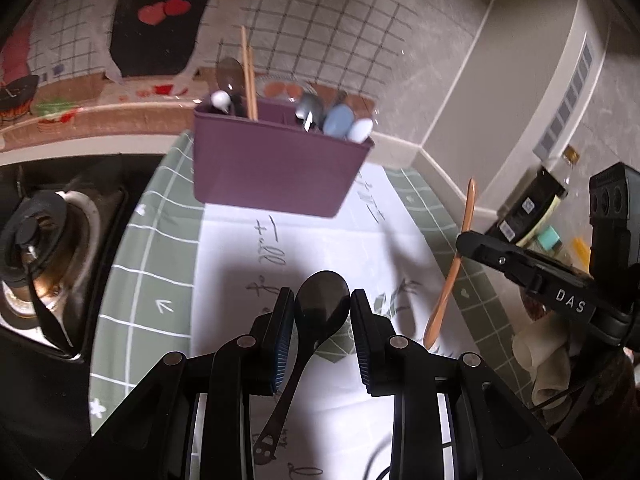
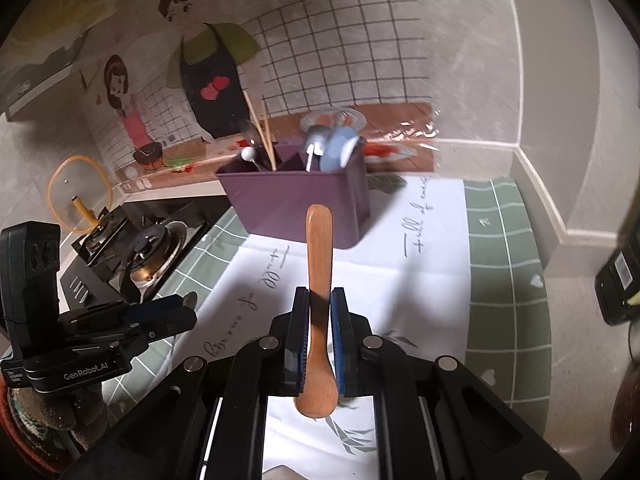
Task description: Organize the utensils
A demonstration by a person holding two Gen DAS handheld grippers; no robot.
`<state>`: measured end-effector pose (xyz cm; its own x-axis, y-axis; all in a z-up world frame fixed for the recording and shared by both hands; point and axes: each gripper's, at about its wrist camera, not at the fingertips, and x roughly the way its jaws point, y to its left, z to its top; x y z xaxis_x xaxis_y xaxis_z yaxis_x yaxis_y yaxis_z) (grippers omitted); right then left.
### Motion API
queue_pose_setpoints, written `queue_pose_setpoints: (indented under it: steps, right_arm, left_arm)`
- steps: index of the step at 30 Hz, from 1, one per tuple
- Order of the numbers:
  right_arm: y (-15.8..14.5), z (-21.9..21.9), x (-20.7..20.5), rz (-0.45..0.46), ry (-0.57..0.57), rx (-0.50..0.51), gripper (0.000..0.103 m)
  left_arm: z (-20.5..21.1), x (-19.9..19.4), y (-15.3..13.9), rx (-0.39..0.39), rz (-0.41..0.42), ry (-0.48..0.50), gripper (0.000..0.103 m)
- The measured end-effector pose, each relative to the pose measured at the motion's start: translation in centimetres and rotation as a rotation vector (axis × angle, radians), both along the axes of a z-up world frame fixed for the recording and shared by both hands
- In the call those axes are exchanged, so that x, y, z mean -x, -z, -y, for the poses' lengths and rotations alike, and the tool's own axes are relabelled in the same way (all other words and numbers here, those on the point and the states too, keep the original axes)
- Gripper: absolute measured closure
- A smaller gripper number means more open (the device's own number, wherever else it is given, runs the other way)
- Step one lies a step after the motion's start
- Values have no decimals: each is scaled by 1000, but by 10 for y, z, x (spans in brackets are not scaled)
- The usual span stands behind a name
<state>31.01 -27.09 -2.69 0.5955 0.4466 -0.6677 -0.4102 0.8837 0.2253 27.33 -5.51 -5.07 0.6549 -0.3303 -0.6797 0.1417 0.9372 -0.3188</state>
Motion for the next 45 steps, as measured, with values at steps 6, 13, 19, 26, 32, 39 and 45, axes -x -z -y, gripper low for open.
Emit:
queue_pose_setpoints:
  steps: [6, 13, 19, 26, 32, 39, 45]
  right_arm:
    - [-12, -9, -3, 24, -2, 3, 93]
    - [-122, -20, -34, 255, 4, -66, 93]
    - [-182, -43, -75, 417, 16, -69, 93]
    - [-132, -55, -131, 349, 39, -92, 93]
    - [-80, -64, -161, 263, 35, -103, 93]
    - [-40, -72, -173, 194, 35, -84, 93]
    - [-8, -84, -177, 65, -71, -35, 91]
  left_arm:
    - [-14, -4, -27, 40, 54, -25, 74]
    - [-41, -52, -144, 163, 296, -33, 74]
    - [-60, -112, -178, 253, 424, -104, 73]
    - [-75, -173, -127, 279, 361, -155, 73]
    - [-79, -205, -87, 323, 311, -157, 73]
    - [-77, -208, -54, 305, 285, -152, 73]
    - [-79, -186, -42, 251, 229, -160, 54]
